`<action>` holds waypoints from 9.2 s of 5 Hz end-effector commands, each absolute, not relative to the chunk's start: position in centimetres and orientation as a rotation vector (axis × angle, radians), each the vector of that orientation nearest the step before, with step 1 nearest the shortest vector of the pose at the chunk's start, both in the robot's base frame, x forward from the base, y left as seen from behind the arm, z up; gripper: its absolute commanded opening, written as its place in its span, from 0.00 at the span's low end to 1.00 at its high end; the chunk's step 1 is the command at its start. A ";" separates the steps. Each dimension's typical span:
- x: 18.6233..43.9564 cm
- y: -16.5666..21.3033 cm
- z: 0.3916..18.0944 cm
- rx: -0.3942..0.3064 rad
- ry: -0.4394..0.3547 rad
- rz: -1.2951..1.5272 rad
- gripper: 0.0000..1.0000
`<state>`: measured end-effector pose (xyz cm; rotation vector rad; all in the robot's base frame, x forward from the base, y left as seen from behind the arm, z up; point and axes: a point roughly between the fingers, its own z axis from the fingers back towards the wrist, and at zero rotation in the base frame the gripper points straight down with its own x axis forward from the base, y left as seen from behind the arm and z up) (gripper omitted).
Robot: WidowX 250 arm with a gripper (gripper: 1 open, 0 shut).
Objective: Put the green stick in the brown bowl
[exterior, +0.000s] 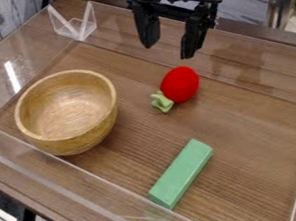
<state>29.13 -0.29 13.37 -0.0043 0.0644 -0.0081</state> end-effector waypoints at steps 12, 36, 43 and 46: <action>23.3 -4.9 3.6 -0.060 0.050 -0.019 0.00; 21.9 -5.3 7.1 -0.133 -0.027 0.064 0.00; 21.9 6.5 12.7 -0.121 -0.091 -0.014 0.00; 21.4 9.3 9.9 -0.102 -0.087 0.084 0.00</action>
